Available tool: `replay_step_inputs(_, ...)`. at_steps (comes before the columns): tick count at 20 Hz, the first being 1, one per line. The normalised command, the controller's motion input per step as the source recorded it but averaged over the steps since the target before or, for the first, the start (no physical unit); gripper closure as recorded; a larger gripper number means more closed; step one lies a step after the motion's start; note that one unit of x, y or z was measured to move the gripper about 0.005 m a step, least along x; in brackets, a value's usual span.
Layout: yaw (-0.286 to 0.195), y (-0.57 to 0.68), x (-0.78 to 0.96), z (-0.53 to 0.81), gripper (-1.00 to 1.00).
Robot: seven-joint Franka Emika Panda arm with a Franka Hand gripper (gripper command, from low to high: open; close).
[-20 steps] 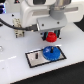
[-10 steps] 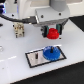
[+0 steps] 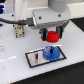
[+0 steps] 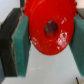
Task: Insert the blue gear onto the right peg, followed by the red gear
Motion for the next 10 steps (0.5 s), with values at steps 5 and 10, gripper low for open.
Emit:
replay_step_inputs(5,0.000,-0.03,0.44,0.01,1.00)
replay_step_inputs(10,0.000,0.03,0.33,-0.06,1.00)
